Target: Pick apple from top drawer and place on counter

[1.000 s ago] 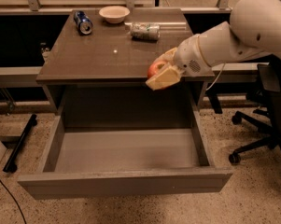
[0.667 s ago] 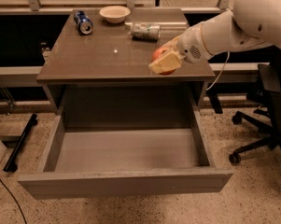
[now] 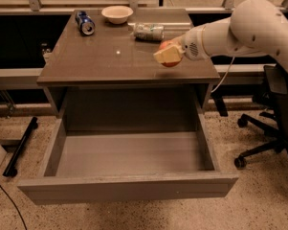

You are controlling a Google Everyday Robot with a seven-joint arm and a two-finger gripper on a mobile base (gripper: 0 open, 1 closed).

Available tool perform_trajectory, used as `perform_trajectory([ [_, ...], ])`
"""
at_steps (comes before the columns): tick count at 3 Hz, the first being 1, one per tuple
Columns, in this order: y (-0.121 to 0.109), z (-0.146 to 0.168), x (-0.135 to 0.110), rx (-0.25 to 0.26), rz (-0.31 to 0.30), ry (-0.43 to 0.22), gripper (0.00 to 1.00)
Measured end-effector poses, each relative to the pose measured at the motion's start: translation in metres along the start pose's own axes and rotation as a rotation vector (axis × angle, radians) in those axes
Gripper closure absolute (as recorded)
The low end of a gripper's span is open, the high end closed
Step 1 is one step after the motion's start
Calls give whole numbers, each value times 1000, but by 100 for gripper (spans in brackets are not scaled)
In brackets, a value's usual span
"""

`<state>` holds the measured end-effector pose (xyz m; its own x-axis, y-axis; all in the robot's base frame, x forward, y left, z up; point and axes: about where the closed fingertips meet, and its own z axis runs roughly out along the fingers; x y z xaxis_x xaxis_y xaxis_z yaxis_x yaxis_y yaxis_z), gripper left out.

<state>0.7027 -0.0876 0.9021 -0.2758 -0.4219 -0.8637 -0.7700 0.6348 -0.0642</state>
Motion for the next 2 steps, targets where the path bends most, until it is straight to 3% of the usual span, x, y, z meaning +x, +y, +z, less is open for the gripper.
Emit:
perform_trajectory([
  [2, -46, 55, 26, 50, 131, -20, 100],
])
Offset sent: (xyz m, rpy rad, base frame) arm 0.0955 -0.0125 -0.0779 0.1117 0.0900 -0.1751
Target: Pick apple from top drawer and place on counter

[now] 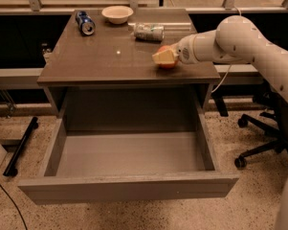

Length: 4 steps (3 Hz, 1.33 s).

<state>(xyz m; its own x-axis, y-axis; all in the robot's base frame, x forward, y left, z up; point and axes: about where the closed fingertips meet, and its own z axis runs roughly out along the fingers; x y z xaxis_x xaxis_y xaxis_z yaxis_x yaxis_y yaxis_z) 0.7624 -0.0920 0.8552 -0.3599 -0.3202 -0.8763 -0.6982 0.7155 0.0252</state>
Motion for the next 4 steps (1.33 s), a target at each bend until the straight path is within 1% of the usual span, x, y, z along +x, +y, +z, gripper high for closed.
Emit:
perform_trajectory([
  [1, -10, 14, 8, 8, 32, 12, 82],
  [2, -10, 11, 2, 8, 32, 12, 59],
  [4, -10, 10, 0, 7, 32, 12, 13],
])
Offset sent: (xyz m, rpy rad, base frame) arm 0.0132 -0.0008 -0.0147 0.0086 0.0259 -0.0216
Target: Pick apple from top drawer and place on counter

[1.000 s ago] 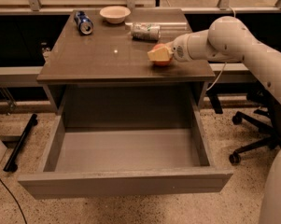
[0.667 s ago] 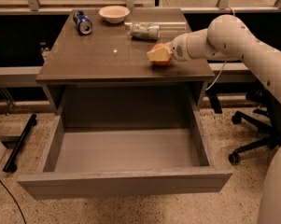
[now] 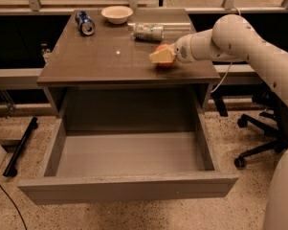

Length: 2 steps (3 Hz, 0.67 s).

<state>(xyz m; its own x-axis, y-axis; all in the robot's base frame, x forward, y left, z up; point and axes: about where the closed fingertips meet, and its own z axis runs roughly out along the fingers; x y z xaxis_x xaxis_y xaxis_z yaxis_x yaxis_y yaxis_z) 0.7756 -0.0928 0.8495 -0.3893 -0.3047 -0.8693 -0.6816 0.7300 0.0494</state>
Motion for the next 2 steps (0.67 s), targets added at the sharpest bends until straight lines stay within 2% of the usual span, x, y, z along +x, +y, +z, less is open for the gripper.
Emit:
perform_trajectory([
  [1, 0, 0, 0, 0, 0, 0, 0],
  [2, 0, 0, 0, 0, 0, 0, 0],
])
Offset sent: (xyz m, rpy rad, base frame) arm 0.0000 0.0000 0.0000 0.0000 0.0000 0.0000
